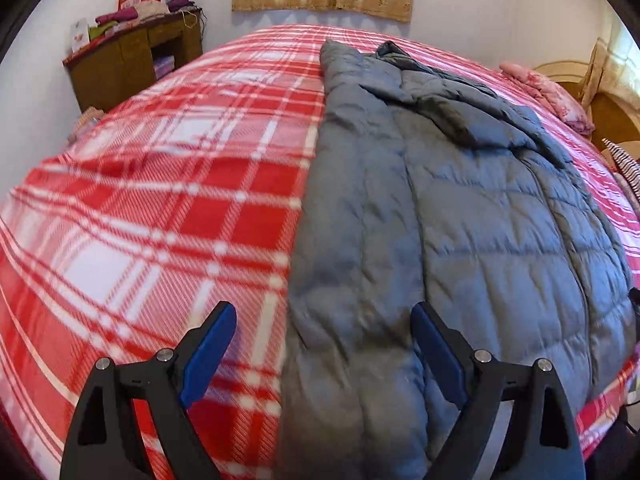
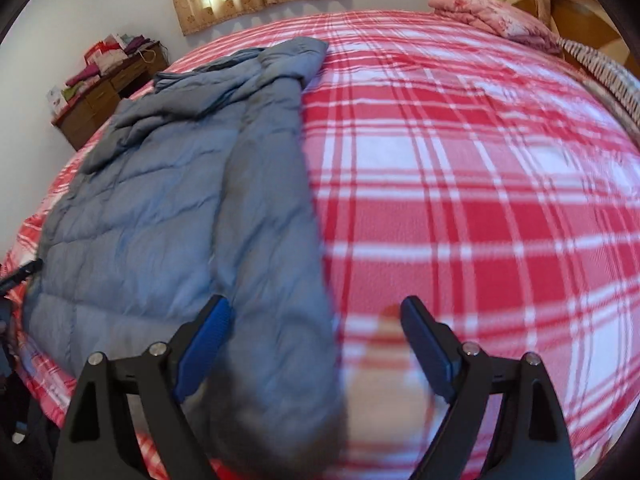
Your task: Fold large clothes
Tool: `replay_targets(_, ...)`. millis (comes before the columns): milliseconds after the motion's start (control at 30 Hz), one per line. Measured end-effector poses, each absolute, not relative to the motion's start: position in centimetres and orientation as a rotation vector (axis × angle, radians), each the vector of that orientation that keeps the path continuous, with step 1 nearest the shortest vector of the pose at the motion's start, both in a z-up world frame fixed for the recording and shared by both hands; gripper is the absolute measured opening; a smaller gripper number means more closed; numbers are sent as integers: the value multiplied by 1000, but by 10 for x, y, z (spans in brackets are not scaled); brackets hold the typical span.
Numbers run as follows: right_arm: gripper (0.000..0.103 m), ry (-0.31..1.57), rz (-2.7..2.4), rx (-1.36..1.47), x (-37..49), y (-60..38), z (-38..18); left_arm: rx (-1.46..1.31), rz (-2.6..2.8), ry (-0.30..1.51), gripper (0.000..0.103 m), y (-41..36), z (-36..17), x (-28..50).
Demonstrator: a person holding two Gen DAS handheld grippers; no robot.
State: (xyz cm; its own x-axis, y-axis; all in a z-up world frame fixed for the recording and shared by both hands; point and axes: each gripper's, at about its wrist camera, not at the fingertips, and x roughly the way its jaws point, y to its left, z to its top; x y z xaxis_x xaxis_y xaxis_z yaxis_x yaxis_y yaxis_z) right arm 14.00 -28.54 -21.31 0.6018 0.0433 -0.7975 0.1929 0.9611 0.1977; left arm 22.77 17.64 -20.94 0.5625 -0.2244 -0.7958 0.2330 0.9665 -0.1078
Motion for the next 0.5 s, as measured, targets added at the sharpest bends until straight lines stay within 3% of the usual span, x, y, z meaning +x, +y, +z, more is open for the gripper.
replay_targets(100, 79, 923, -84, 237, 128, -270, -219, -9, -320, 928, 89, 172, -214, 219)
replay_targets(133, 70, 924, -77, 215, 126, -264, -221, -24, -344, 932, 89, 170, -217, 217)
replay_targets(167, 47, 920, -54, 207, 125, -261, -220, -33, -370, 924, 84, 168, -218, 215)
replay_targets(200, 30, 916, -31, 220, 123, -259, -219, -23, -370, 908, 62, 167, -217, 213)
replay_targets(233, 13, 910, 18, 277, 123, -262, -215, -10, -378, 903, 51, 166, -215, 211)
replay_targets(267, 11, 903, 26, 301, 122, -263, -213, -30, -418, 906, 25, 165, -211, 211)
replay_targets(300, 10, 888, 24, 302, 120, -262, -210, -52, -443, 907, 14, 166, -207, 209)
replay_targets(500, 7, 706, 33, 310, 86, -262, -146, -29, -498, 739, 4, 171, -141, 168)
